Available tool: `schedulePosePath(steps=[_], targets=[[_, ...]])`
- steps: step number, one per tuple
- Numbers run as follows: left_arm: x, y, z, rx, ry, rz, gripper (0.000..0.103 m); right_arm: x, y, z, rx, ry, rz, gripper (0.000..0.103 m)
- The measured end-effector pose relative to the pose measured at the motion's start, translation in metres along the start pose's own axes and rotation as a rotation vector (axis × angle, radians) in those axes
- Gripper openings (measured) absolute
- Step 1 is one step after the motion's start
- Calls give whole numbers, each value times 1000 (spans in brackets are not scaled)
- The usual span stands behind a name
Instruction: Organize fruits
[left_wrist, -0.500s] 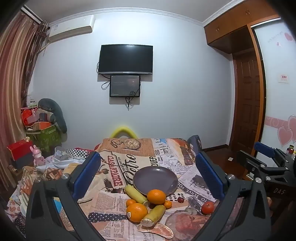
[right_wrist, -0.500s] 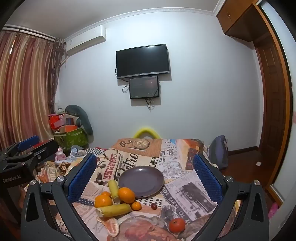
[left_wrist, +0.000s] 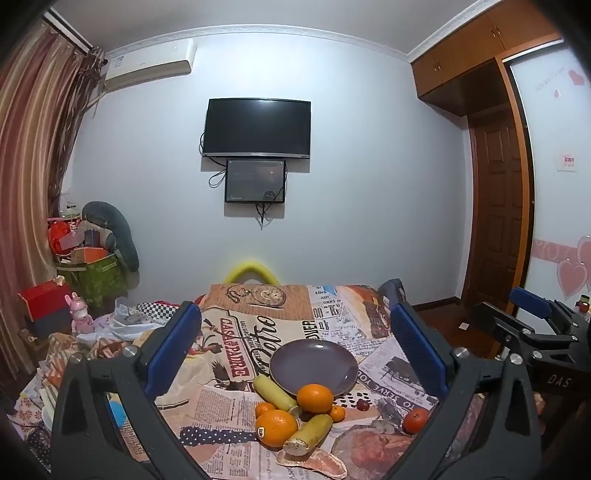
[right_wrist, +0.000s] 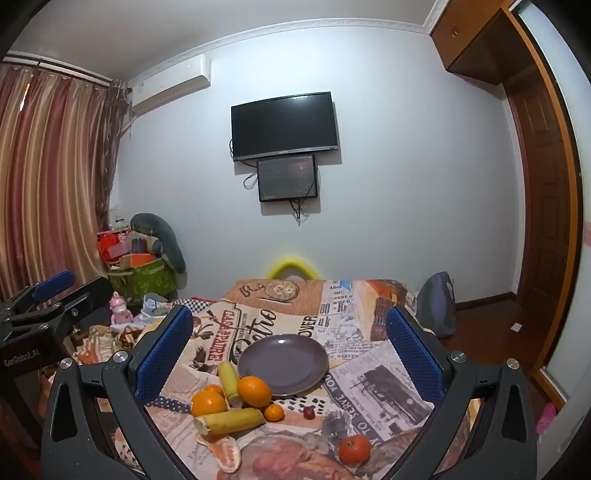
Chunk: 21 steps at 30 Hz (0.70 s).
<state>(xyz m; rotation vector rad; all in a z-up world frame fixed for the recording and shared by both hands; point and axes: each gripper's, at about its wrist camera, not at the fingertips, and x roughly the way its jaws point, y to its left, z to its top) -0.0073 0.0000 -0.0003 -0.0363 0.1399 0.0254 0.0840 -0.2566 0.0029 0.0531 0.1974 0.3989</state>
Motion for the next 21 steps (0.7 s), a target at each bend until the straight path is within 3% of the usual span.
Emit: schedulePosePath(steps=[21], targets=[[-6, 1, 0, -10, -10, -5, 103, -6, -1, 0, 3, -14, -10, 103]])
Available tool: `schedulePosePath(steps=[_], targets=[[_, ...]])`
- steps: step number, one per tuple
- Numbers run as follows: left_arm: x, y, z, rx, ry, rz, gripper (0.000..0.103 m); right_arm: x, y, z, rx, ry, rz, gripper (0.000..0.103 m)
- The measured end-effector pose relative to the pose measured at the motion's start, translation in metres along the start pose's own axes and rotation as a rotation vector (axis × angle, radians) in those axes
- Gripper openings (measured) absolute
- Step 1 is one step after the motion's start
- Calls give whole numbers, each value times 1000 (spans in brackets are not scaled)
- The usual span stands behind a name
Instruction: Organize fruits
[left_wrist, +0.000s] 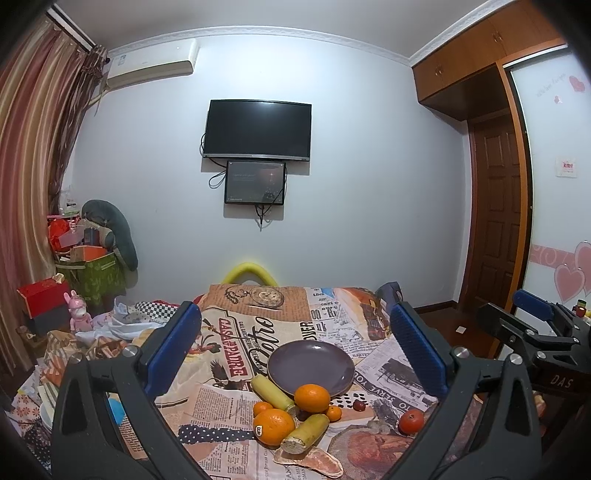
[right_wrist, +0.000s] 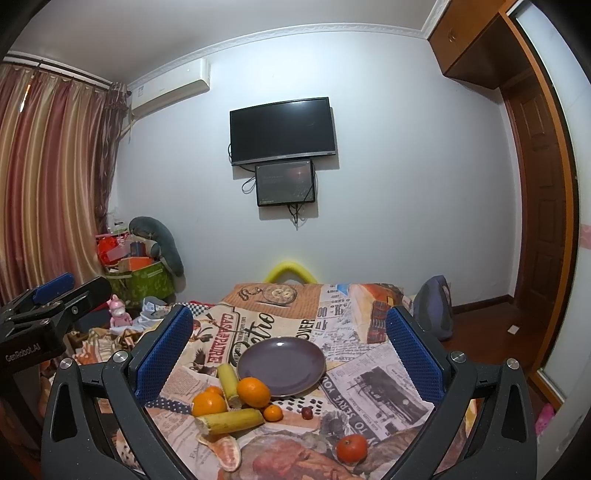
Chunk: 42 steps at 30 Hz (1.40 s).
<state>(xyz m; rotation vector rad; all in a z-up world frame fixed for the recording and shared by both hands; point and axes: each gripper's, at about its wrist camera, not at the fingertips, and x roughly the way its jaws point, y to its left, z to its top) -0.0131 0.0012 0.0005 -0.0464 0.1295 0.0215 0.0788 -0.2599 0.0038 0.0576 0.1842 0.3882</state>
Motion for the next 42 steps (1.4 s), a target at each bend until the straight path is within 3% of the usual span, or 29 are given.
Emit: schedulePosePath(steps=[42], targets=[[-3, -5, 4, 5, -6, -14, 103, -5, -2, 2, 3, -9, -2, 103]])
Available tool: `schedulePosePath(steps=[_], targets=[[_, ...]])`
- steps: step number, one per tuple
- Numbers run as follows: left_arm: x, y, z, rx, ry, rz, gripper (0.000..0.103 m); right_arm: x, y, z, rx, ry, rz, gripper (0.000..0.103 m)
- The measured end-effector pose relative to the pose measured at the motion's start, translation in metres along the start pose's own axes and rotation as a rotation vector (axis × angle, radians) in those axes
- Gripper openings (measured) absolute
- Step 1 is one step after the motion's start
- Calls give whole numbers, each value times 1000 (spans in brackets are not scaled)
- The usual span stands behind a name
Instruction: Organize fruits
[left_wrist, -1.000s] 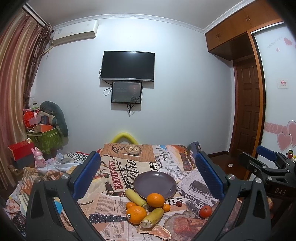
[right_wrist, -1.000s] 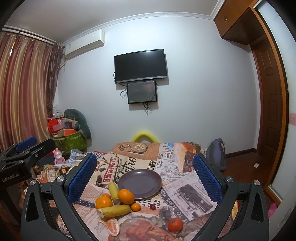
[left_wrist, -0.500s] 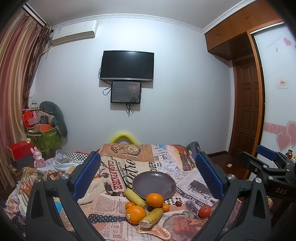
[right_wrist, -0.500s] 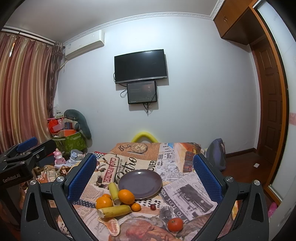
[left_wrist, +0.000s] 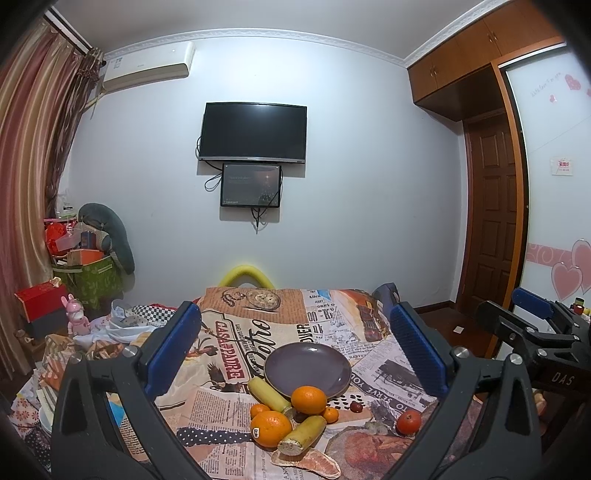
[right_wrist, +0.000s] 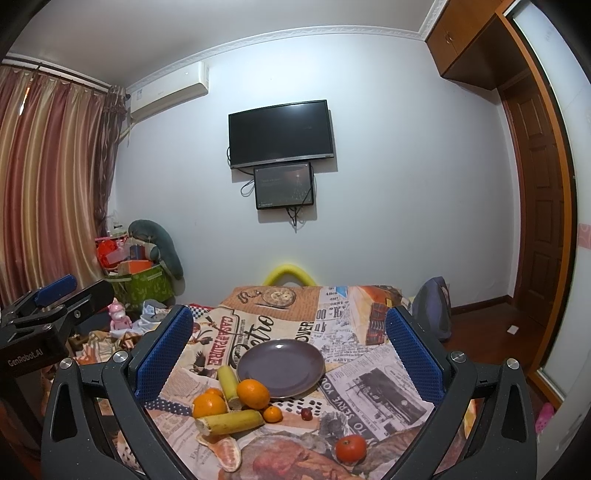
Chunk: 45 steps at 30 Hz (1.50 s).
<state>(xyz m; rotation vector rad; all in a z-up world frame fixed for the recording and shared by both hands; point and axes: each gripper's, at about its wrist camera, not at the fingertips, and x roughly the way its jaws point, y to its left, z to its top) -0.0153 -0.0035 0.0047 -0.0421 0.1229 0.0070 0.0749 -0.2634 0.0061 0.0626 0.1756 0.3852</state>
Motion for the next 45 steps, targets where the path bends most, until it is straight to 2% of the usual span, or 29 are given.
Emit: schedulePosePath(steps=[12, 19, 25, 34, 40, 45], targets=[[2, 0, -1, 2, 6, 5, 103, 2, 0, 0, -1, 4, -1, 103], [21, 4, -6, 9, 48, 3, 103, 12, -3, -6, -5, 33, -11, 103], [57, 9, -21, 43, 143, -12, 103, 36, -14, -23, -13, 115, -44, 103], [111, 24, -47, 12, 298, -56, 103, 72, -36, -58, -8, 282, -97, 103], [147, 20, -68, 49, 400, -91, 103, 88, -53, -76, 2, 394, -118, 103], [172, 14, -84, 69, 478, -119, 103, 95, -63, -91, 4, 447, -141, 103]])
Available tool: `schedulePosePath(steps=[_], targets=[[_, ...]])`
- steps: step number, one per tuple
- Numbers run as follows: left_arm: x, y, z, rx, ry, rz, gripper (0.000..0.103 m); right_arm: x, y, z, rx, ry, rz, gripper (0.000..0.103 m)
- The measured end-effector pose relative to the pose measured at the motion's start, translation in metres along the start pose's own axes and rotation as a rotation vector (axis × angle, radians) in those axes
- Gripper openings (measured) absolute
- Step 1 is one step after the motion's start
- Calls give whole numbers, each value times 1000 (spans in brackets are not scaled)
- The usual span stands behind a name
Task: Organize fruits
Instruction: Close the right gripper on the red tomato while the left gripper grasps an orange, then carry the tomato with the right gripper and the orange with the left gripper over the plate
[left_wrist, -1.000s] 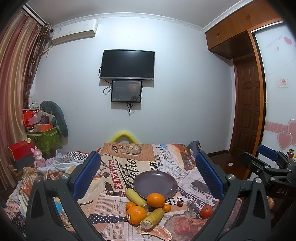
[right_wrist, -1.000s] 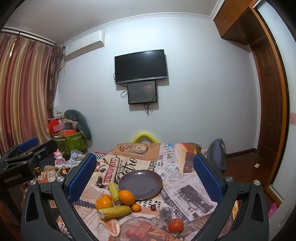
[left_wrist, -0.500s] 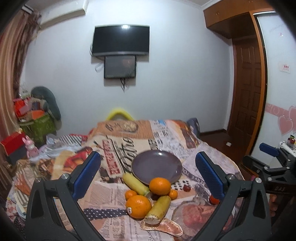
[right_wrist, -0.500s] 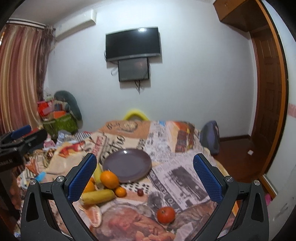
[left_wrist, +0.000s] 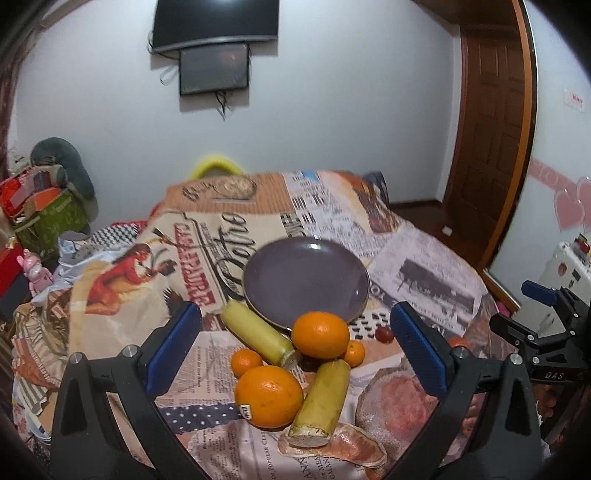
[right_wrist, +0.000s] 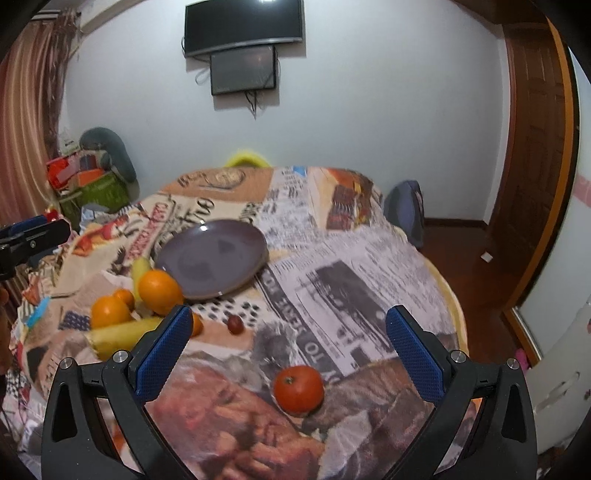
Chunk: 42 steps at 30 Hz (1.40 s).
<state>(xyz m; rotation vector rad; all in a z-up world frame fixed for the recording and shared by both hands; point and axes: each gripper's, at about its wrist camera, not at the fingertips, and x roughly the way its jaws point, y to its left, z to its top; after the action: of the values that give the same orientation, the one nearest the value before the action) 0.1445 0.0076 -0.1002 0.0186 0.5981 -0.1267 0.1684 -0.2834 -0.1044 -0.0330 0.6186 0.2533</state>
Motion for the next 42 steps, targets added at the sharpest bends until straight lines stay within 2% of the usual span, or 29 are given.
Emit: schedulePosePath(steps=[2, 6, 8, 13, 20, 23, 28, 30, 33, 36, 42], targets=[[13, -1, -2, 0, 35, -21, 103, 4, -4, -4, 3, 17, -10, 103], [35, -3, -5, 22, 89, -2, 103, 18, -10, -12, 11, 85, 3, 103], [45, -3, -7, 17, 123, -24, 102, 27, -13, -17, 24, 117, 2, 103], [68, -4, -10, 10, 200, -66, 87, 49, -23, -31, 62, 208, 11, 103], [98, -11, -13, 32, 272, -76, 80, 62, -23, -44, 71, 241, 66, 101], [107, -13, -14, 40, 300, -83, 76, 67, -19, -46, 61, 257, 88, 92], [120, -18, -17, 60, 334, -94, 74, 76, -19, -52, 73, 291, 129, 76], [124, -19, -17, 65, 340, -85, 74, 79, -19, -54, 83, 309, 148, 66], [131, -19, -20, 56, 366, -96, 67, 82, -20, -56, 98, 327, 171, 57], [133, -19, -21, 63, 369, -85, 65, 82, -21, -57, 100, 326, 167, 49], [136, -18, -20, 63, 386, -92, 66, 81, -23, -56, 109, 320, 174, 46]])
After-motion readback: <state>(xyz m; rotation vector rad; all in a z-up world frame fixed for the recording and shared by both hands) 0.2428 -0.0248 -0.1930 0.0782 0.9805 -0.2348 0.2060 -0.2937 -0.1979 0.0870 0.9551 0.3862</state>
